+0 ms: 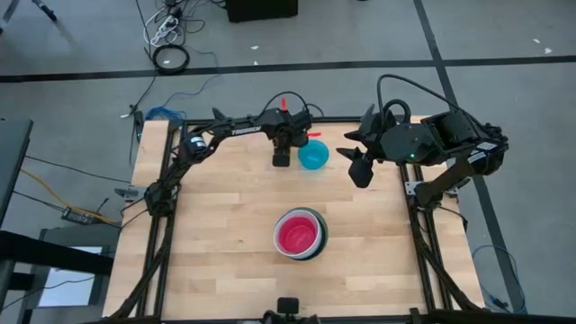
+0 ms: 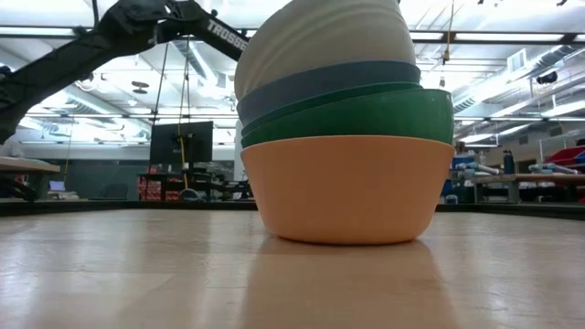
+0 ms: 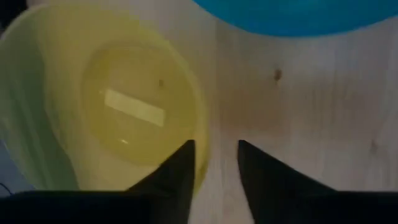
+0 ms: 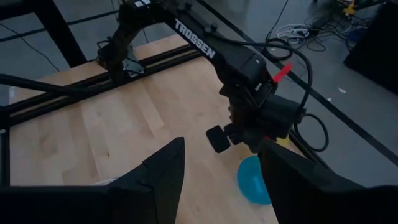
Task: Nest bowls inside each other
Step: Stack the yellow bowl on top of the red bowl
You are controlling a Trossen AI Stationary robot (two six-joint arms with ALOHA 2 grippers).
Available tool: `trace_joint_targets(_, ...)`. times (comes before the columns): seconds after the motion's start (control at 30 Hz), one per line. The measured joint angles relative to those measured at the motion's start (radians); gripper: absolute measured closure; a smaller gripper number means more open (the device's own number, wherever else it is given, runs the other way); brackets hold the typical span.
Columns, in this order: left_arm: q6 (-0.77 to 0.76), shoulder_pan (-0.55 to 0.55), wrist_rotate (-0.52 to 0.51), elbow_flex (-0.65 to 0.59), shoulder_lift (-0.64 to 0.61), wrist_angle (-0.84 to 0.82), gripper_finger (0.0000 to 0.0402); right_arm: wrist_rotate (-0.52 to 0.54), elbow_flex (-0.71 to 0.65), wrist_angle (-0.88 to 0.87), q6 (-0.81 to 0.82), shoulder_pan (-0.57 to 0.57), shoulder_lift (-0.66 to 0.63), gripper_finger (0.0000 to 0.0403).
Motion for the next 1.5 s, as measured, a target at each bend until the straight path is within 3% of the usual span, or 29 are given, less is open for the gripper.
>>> trace_joint_targets(0.13,0.019,0.000,-0.011,0.000,0.007,-0.023,0.0379,0.000,0.000,0.000,0.004,0.000,0.000,0.0209)
trace_joint_targets(0.2,0.027,-0.001,-0.017,0.000,-0.001,-0.044,0.0391,0.000,0.000,0.000,0.005,0.000,0.000,0.0209)
trace_joint_targets(0.5,0.006,-0.122,-0.052,0.050,-0.117,-0.238,0.0398,0.000,0.000,0.001,0.005,0.000,0.000,0.0209)
trace_joint_targets(0.63,-0.030,-0.260,-0.035,0.051,-0.252,-0.248,0.0399,0.000,0.000,0.001,0.001,0.000,0.000,0.0209)
trace_joint_targets(0.8,-0.158,-0.456,0.146,0.051,-0.392,-0.259,0.0400,0.000,0.000,0.001,0.000,0.001,0.000,0.0209)
trace_joint_targets(1.07,-0.331,-0.739,0.131,0.048,-0.398,-0.216,0.0400,0.000,0.000,0.006,0.000,0.001,0.000,0.0209)
trace_joint_targets(1.27,-0.396,-0.783,0.155,-0.026,-0.367,-0.029,0.0400,0.000,0.000,0.010,0.006,0.008,0.000,0.0209)
trace_joint_targets(1.5,-0.454,-0.788,0.209,-0.168,-0.349,0.051,0.0400,-0.012,0.000,0.021,0.017,0.025,0.000,0.0209)
